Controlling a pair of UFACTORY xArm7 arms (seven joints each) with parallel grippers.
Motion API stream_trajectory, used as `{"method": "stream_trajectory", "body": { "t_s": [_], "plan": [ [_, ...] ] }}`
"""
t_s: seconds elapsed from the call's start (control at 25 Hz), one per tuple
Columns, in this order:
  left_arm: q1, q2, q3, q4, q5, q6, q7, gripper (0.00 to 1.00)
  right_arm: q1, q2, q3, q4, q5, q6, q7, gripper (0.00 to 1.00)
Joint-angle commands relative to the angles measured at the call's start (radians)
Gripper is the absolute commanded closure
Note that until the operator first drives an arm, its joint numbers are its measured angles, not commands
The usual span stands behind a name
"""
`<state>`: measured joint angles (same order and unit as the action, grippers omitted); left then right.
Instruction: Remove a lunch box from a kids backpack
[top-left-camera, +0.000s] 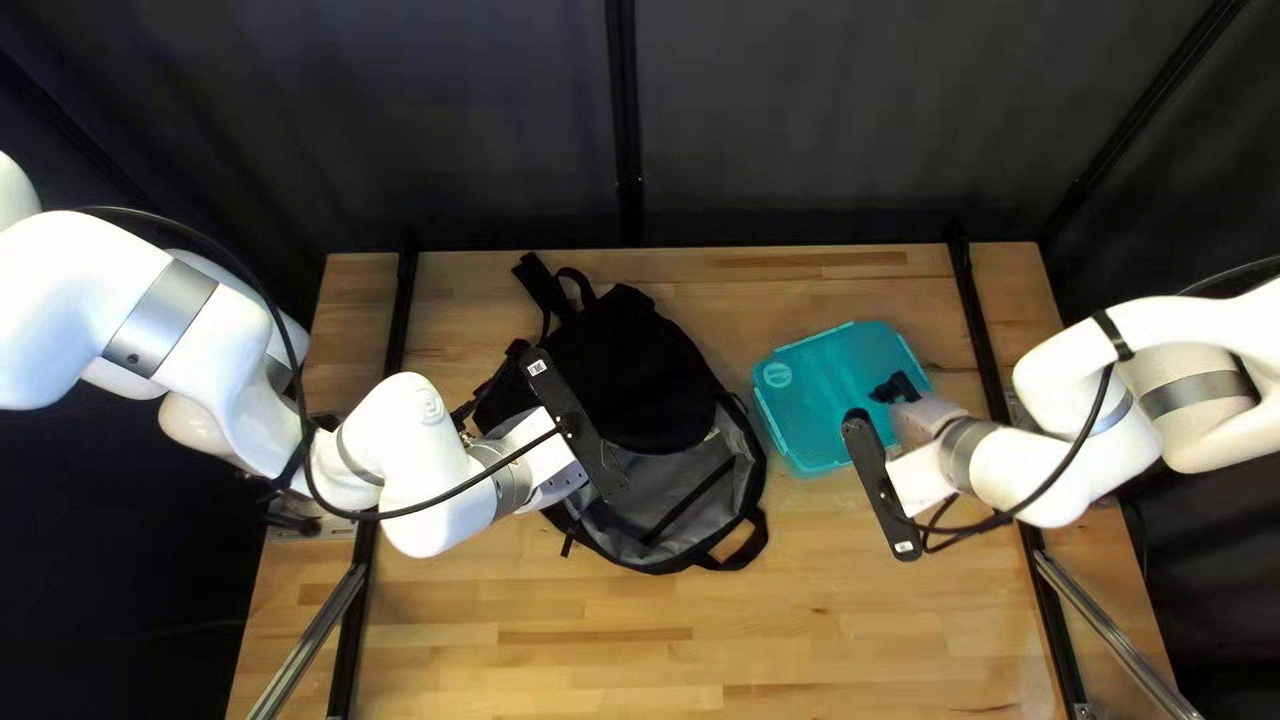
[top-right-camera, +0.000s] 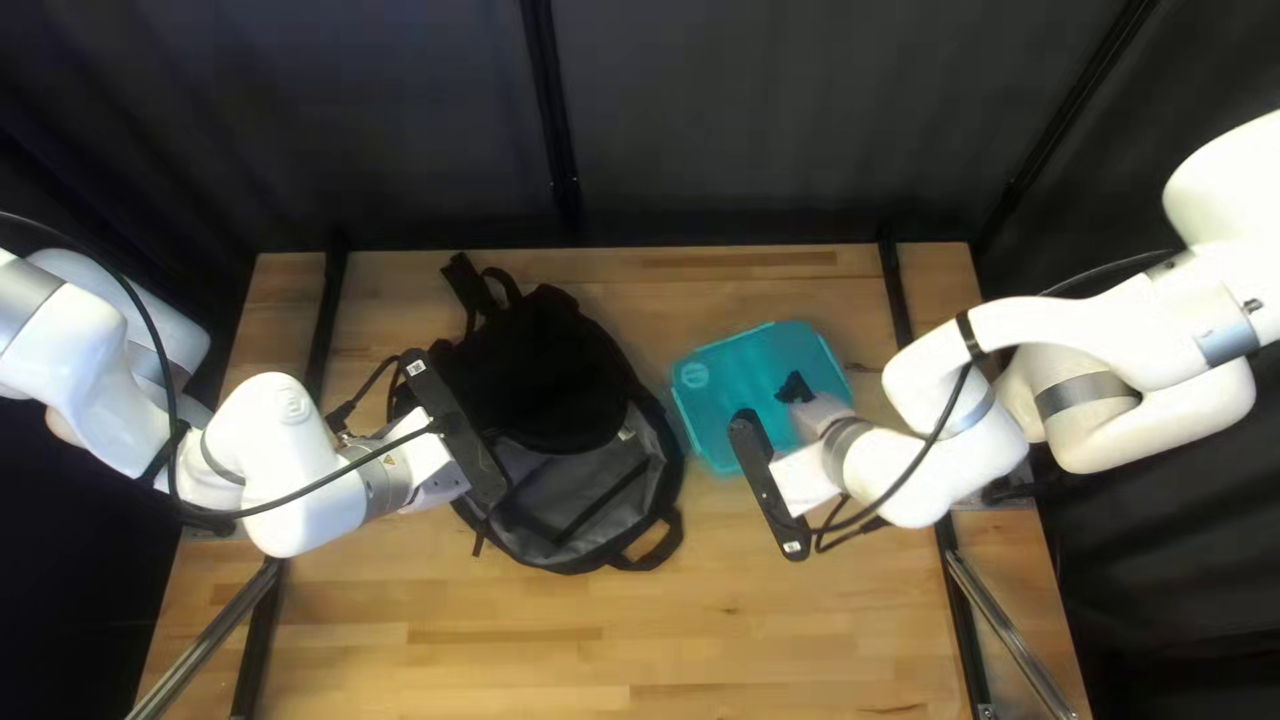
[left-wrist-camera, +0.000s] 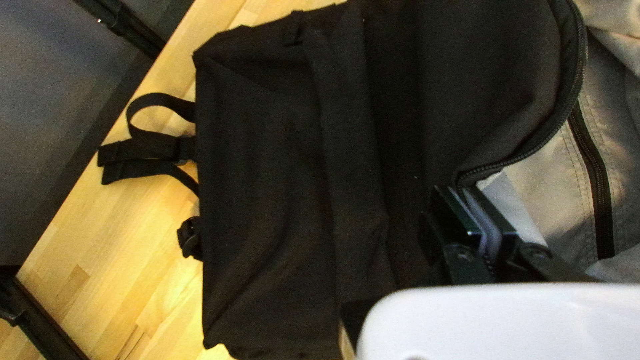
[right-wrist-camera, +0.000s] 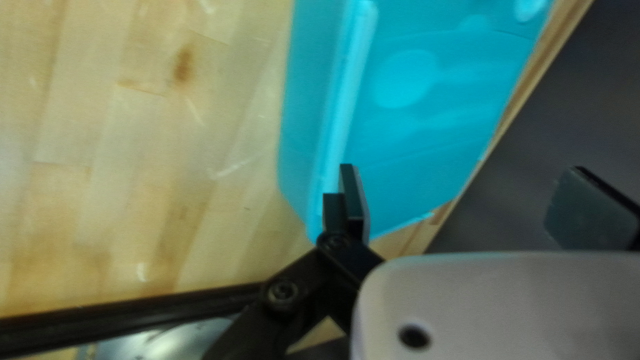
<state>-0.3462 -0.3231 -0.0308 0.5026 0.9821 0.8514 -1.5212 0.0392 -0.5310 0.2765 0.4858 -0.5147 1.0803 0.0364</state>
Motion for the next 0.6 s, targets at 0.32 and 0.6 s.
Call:
{"method": "stream_trajectory", "body": {
  "t_s": [0.32, 0.6],
  "plan": [
    [-0.007, 0.037, 0.002, 0.047, -0.018, -0.003, 0.042, 1.0, -0.095, -0.076, -0.234, -0.01, -0.067, -0.114, -0.228, 0.0],
    [-0.027, 0.065, -0.005, 0.111, -0.058, 0.037, 0.149, 0.94, -0.101, -0.1, -0.294, -0.053, -0.06, -0.178, -0.271, 0.0]
  ]
}}
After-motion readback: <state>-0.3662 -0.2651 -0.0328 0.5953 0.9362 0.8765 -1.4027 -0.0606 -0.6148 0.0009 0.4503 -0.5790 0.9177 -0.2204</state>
